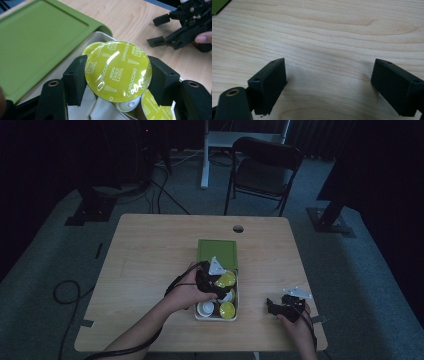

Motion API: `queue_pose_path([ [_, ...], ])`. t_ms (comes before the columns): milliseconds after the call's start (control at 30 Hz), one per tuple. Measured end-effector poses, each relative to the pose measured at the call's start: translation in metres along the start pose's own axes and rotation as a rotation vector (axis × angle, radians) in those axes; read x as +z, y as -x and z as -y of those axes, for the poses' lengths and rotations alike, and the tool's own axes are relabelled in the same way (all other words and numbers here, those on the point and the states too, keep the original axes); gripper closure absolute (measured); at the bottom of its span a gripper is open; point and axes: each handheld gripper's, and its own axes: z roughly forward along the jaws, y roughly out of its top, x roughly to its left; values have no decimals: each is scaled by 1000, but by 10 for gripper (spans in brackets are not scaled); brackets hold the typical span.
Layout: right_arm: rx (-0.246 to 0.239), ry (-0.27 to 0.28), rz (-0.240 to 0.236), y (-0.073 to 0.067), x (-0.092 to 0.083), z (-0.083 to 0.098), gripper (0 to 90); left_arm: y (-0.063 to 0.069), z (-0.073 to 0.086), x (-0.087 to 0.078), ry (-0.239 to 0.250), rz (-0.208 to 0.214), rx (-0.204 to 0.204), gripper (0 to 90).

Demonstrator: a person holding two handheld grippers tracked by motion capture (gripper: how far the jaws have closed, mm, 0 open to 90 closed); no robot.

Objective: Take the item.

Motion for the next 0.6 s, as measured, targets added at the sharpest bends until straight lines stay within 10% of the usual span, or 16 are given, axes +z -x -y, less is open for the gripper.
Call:
queue_pose_path([
  [600, 0, 0, 0, 0, 0, 0, 123, -28, 17, -33, 34, -66, -62, 381],
])
